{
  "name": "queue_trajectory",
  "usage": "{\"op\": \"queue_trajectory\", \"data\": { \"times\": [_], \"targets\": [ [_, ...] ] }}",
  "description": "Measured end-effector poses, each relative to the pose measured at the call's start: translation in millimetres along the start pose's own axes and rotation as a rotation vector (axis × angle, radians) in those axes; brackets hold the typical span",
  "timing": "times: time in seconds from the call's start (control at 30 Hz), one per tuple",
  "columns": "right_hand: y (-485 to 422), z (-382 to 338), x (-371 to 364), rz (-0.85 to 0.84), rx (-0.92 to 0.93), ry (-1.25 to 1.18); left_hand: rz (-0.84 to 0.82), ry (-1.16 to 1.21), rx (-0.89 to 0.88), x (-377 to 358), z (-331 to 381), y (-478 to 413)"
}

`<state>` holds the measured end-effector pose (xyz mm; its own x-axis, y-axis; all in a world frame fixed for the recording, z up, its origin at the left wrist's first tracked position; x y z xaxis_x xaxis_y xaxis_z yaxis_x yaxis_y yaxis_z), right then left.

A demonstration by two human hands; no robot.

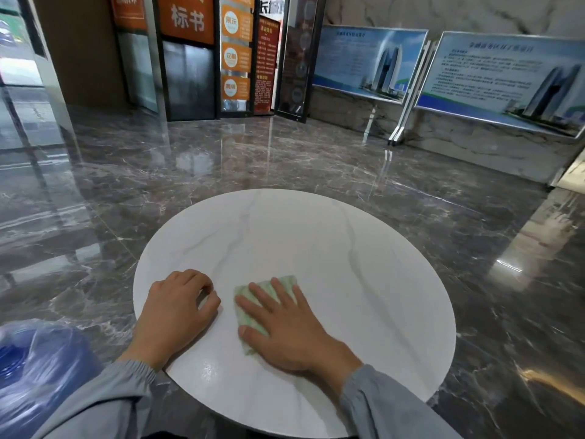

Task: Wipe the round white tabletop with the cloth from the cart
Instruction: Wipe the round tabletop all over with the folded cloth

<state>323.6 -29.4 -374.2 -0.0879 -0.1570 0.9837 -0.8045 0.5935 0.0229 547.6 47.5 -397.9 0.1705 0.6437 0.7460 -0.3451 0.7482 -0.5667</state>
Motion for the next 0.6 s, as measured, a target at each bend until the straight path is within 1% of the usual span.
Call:
{"op": "queue_trajectory", "data": {
  "times": [0.07, 0.1, 0.13, 0.27, 0.33, 0.37, 0.4, 0.43, 0.53, 0.6],
  "targets": [
    [2, 20, 6, 0.012, 0.001, -0.017, -0.004, 0.018, 0.0, 0, 0, 1],
    [3, 40, 10, 0.029, -0.044, -0.015, -0.004, 0.024, 0.005, 1, 0, 1],
    [5, 65, 14, 0.046, -0.118, -0.006, -0.006, 0.029, 0.012, 1, 0, 1],
    [23, 173, 33, 0.066, -0.538, 0.09, -0.011, 0.027, 0.032, 0, -2, 0],
    [24, 193, 38, 0.029, -0.68, 0.03, -0.018, 0.037, 0.039, -1, -1, -2],
    [19, 189, 38, 0.014, -0.692, -0.01, -0.023, 0.037, 0.037, -1, 0, -3],
    [10, 178, 35, 0.004, -0.661, -0.03, -0.027, 0.035, 0.041, 0, 0, -3],
    [0, 160, 31, 0.0, -0.594, -0.031, -0.029, 0.036, 0.045, 1, -1, -3],
    [-15, 89, 15, 0.023, -0.294, 0.029, -0.021, 0.04, 0.038, 1, -1, -2],
    [-2, 35, 6, 0.028, -0.105, 0.055, -0.024, 0.044, 0.032, 1, -2, -2]
  ]
}}
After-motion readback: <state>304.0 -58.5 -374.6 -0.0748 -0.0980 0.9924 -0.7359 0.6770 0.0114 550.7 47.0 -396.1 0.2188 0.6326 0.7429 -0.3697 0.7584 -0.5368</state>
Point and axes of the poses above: each hand's wrist, its own y-axis away from the middle knuckle, its own x-axis out of the back of the hand, z = x × y, the point moved 1 cm from there along -y, towards the middle knuckle, and after that the axes turned 5 degrees about z, right-handed, at the moved point
